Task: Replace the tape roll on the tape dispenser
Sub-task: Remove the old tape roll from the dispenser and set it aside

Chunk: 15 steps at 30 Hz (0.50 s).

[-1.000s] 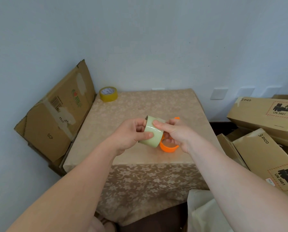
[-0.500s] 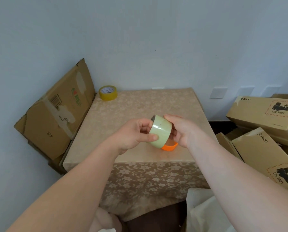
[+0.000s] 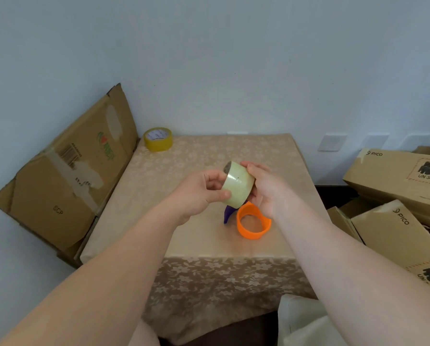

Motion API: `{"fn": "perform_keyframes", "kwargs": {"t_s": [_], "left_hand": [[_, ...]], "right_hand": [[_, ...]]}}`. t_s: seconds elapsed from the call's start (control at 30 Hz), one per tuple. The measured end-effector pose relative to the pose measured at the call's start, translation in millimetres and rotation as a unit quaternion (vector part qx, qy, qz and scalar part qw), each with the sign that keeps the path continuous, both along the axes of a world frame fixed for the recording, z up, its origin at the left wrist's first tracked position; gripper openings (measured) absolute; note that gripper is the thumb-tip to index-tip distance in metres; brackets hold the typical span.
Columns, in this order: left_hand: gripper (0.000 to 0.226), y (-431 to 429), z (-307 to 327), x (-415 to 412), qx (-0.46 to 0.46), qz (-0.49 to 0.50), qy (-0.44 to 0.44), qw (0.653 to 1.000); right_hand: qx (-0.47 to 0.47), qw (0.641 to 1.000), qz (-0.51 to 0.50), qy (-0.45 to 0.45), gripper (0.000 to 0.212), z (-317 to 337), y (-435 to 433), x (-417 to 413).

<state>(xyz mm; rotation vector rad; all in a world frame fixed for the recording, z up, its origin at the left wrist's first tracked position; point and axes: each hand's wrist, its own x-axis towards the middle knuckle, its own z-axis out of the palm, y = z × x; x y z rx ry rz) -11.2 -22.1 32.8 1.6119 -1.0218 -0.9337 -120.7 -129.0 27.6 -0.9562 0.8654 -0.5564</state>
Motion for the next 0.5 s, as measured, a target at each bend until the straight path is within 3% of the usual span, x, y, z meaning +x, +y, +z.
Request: {"fn": "perform_keyframes", "kwargs": {"t_s": [0.13, 0.33, 0.4, 0.5], "left_hand": [[0.022, -29, -7, 14, 0.006, 0.041, -0.063, 0.997], [0.021, -90, -18, 47, 0.02, 0.104, -0.124, 0.987], [0.024, -109, -23, 60, 0.033, 0.097, -0.13, 0.986], [0.024, -133, -32, 78, 0.049, 0.08, -0.129, 0.987]], "right_hand": [[-0.046, 0.999, -0.005, 0.028, 0.024, -3, -28, 13], [-0.154, 0.982, -0.068, 0.086, 0.012, -7, -84, 34], [-0.232, 0.958, -0.082, 0.144, 0.011, -14, -108, 45], [-0.356, 0.89, -0.055, 0.278, 0.025, -32, -143, 62]]}}
